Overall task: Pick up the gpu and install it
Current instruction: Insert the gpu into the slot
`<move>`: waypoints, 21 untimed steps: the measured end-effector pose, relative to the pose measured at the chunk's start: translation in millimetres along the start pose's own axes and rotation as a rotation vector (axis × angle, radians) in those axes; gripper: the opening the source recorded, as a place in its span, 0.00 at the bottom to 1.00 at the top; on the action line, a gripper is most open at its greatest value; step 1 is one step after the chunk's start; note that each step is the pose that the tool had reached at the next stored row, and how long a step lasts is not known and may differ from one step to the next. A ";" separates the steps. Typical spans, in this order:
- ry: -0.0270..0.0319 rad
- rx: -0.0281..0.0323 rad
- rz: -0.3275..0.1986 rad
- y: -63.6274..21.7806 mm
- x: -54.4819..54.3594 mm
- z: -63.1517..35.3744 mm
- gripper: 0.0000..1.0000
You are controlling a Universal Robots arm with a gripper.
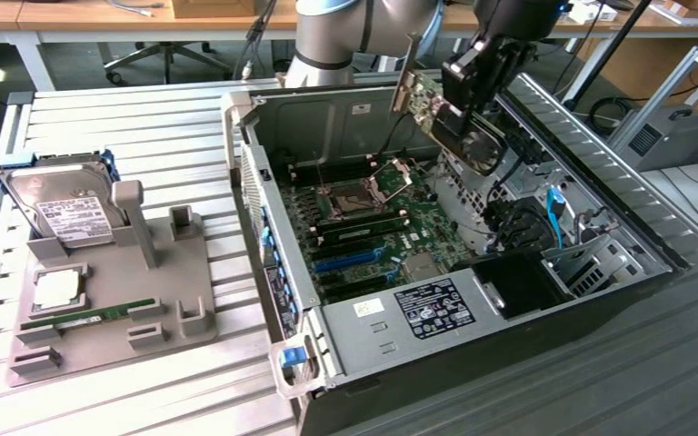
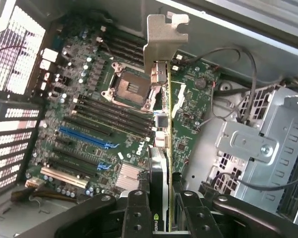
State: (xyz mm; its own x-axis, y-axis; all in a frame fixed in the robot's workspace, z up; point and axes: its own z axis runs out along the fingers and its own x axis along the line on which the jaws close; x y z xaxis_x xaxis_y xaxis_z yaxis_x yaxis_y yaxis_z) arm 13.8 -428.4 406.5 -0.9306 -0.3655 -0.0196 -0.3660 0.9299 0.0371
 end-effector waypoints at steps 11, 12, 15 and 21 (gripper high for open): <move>0.0089 -0.0046 -0.238 0.0 0.0 0.7 0.27; 0.0096 -0.0050 -0.257 0.0 0.0 0.7 0.27; 0.0117 -0.0061 -0.315 0.0 0.0 0.9 0.27; 0.0164 -0.0086 -0.442 -0.1 0.0 1.3 0.27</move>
State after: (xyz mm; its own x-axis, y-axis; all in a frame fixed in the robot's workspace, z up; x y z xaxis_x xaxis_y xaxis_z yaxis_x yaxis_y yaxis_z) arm 13.8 -428.4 405.2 -0.6848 -0.7284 -0.0196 -0.7286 0.6840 0.0371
